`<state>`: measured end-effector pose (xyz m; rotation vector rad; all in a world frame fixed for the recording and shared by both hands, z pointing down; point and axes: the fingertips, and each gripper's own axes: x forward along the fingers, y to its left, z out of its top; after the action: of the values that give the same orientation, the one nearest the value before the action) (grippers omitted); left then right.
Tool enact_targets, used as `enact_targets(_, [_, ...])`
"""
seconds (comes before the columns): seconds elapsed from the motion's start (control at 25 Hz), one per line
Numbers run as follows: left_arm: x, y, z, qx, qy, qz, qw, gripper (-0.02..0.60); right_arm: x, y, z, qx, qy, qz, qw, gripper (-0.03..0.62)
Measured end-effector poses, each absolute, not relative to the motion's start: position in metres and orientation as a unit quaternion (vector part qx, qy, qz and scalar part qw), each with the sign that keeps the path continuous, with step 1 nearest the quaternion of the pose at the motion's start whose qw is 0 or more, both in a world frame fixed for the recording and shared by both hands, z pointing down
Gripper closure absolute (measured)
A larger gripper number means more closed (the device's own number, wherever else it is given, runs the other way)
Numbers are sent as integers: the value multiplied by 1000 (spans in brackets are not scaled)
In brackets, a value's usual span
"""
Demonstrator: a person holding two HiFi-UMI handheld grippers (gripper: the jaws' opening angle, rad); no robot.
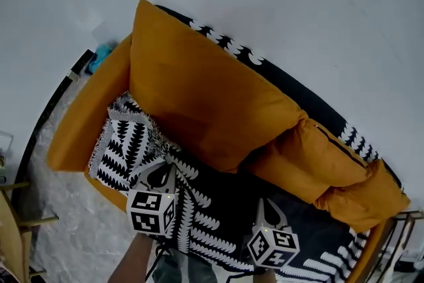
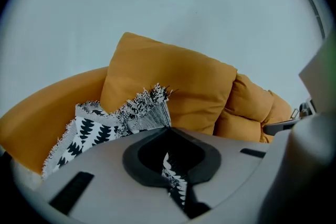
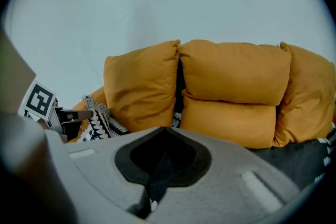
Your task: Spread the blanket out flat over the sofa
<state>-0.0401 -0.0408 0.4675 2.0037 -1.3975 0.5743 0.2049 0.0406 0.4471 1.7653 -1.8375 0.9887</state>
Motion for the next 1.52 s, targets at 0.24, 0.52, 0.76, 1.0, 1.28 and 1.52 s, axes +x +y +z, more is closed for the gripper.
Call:
enact_targets(0.24, [-57,-21,440,747,-543,215,318,566,175,32,413,613,-682,340,208,589])
enact_targets(0.52, [-69,-6,413,739,-555,210,318,566,148,20,378,593,-709,310,224,589])
enact_targets(0.76, [-92,4,388,732,-569,206,314,568,132,26,365,585,-713,306,234,589])
enact_targets(1.0, [-119,25,368,718,-586,209,313,566,108,28,352,568,-728,303,235,589])
enact_targets(1.28, [-144,38,351,688,-615,217,318,568,75,7,338,529,-761,286,242,589])
enact_targets(1.52, [-161,50,343,683,-625,213,313,568,55,-1,336,521,-769,280,243,589])
